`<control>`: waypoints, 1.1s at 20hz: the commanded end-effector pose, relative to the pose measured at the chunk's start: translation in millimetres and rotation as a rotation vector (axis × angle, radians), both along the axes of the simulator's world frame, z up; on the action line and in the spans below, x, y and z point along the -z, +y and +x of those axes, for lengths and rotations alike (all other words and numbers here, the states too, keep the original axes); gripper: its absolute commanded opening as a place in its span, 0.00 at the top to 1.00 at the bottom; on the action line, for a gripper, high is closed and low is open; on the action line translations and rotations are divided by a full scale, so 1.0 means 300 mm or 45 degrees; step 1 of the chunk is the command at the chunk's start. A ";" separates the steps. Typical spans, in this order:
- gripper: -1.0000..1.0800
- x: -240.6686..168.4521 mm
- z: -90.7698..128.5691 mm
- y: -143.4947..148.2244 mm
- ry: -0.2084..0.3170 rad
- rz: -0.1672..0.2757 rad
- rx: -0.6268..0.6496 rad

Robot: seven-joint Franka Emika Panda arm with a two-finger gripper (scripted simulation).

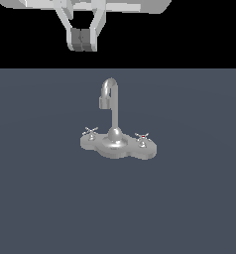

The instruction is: Turn on the faucet by rotating a designated handle.

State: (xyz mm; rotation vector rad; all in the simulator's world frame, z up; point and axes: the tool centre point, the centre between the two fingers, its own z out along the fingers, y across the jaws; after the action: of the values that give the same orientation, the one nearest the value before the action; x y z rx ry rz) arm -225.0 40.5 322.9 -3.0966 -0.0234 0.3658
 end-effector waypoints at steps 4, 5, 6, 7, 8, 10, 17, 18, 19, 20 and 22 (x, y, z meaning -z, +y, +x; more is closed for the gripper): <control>0.87 0.168 0.112 -0.103 0.010 0.004 0.240; 0.87 0.164 0.109 -0.121 0.006 0.006 0.258; 0.91 0.217 0.115 -0.011 0.019 -0.032 0.156; 0.90 0.242 0.132 0.046 0.015 -0.022 0.182; 0.88 0.272 0.164 0.066 0.002 -0.020 0.216; 0.90 0.318 0.227 0.135 -0.024 -0.006 0.262; 0.52 0.536 0.400 0.294 -0.067 0.021 0.576; 0.53 0.581 0.406 0.300 -0.077 -0.009 0.586; 0.48 0.583 0.451 0.393 -0.119 0.009 0.568; 0.39 0.600 0.499 0.419 -0.145 0.028 0.599; 0.42 0.627 0.637 0.341 -0.228 0.015 0.713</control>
State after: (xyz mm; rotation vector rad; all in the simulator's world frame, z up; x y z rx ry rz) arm -63.9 164.3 143.7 -2.9614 0.6974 0.1386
